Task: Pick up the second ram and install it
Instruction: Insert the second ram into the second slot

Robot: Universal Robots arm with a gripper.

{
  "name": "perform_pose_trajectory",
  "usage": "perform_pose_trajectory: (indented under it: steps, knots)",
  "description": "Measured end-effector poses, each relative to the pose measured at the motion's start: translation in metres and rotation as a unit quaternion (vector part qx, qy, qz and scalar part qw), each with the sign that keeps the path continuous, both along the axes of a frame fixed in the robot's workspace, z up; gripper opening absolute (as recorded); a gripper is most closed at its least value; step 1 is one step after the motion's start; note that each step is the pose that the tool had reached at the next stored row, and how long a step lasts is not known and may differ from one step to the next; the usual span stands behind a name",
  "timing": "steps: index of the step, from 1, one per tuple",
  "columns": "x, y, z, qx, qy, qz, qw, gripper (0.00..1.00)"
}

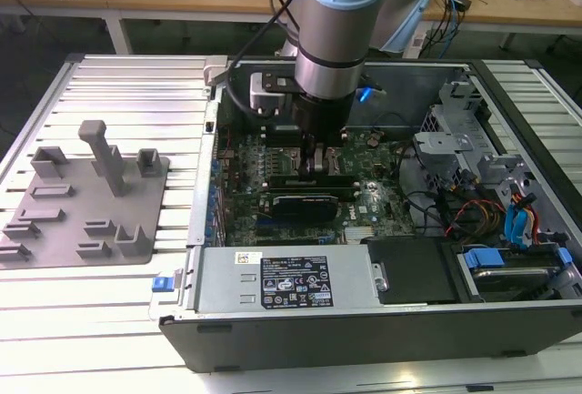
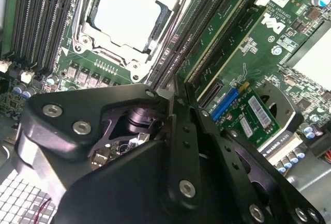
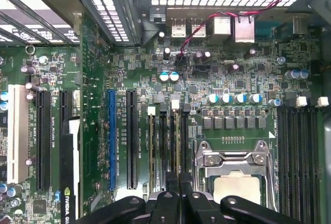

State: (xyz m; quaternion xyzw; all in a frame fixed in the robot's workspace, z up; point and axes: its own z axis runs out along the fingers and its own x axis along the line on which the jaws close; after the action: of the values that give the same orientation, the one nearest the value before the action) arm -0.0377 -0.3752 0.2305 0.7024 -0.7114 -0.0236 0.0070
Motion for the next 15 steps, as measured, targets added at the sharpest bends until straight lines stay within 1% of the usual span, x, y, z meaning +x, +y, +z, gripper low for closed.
perform_pose_trajectory:
  steps: [2,4,13,14,15]
  knots:
    - [0.0000,-0.0001,-0.0003,-0.0002,0.0001,0.000,1.0000,0.10]
    - [0.0000,-0.0001,-0.0030,-0.0002,0.0000,0.000,1.0000,0.10]
    - [0.0000,0.0000,-0.0038,-0.0001,0.0000,0.000,1.0000,0.11]
    - [0.0000,0.0000,-0.0038,-0.0001,0.0000,0.000,1.0000,0.18]
    - [0.0000,0.0000,-0.0038,-0.0001,0.0000,0.000,1.0000,0.18]
